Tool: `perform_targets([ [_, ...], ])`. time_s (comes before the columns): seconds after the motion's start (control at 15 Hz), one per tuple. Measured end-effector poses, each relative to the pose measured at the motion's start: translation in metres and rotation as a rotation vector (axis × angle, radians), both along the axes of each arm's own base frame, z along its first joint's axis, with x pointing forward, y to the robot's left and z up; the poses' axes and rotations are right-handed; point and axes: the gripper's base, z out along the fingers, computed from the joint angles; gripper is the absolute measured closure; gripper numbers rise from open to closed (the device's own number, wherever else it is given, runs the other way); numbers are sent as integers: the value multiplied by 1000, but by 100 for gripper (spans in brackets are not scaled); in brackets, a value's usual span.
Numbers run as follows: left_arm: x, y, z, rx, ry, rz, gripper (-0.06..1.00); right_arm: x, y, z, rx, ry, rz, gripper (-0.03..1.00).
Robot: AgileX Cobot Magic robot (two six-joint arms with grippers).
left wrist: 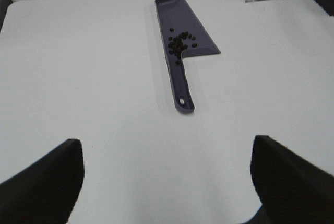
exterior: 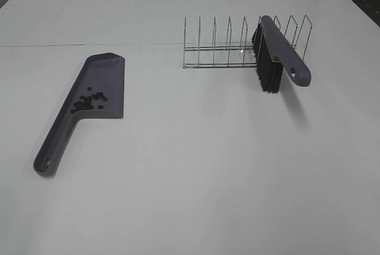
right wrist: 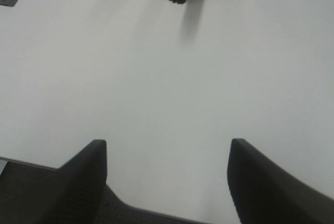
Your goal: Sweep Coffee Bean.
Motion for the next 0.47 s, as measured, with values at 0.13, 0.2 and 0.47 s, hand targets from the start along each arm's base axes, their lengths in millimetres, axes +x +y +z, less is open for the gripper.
perform_targets([
  [0.13, 5, -1, -4, -4, -33, -3, 16, 0, 0, 0, 0, 0, 0, 33],
  [0.2, 6, -2, -5, -1, -35, -5, 16, 0, 0, 0, 0, 0, 0, 33],
  [0.47, 6, -2, -4, 4, -48, -9, 18, 0, 0, 0, 0, 0, 0, 33],
])
